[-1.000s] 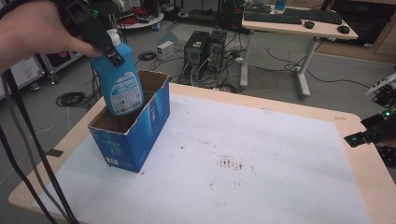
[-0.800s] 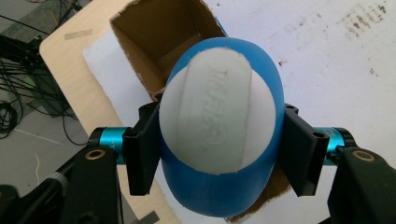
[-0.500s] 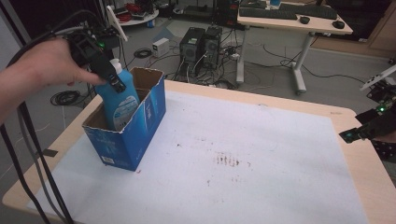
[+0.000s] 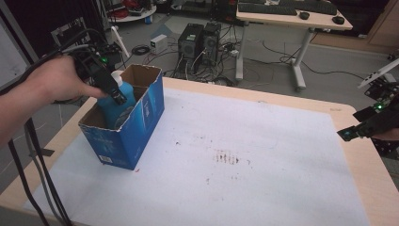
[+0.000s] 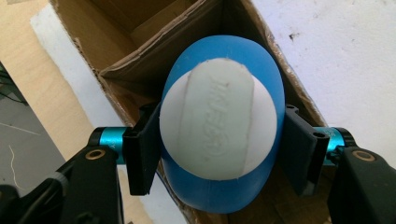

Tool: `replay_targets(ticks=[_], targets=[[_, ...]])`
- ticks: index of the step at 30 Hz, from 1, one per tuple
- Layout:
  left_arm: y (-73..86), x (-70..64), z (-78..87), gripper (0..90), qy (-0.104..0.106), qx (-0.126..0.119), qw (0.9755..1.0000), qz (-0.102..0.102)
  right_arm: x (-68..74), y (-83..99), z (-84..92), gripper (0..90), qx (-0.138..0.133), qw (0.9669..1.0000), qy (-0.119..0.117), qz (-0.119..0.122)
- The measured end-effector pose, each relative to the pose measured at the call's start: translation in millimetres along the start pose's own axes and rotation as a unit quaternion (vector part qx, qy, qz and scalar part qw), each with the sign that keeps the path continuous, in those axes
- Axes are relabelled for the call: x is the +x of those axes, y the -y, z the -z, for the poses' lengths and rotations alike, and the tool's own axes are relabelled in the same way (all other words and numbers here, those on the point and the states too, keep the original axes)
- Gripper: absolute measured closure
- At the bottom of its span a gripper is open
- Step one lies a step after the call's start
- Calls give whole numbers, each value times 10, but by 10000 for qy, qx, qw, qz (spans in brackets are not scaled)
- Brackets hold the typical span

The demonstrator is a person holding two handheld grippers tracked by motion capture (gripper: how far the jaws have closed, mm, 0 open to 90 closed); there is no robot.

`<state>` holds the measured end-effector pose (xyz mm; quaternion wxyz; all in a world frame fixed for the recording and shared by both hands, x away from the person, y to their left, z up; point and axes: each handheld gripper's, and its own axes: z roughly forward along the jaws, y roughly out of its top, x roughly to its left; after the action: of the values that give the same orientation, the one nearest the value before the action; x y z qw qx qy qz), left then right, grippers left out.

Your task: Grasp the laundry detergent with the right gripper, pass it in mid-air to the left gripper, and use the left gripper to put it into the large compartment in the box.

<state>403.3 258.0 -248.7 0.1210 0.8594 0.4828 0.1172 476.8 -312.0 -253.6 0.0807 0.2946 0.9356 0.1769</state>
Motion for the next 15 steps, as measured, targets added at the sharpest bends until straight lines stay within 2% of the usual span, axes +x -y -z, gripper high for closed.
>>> replay_targets(ticks=[15], targets=[[62,-26,-255,381,-58,220,9996,-144,-3,-3,-42,126,34,10000,-9,-14]])
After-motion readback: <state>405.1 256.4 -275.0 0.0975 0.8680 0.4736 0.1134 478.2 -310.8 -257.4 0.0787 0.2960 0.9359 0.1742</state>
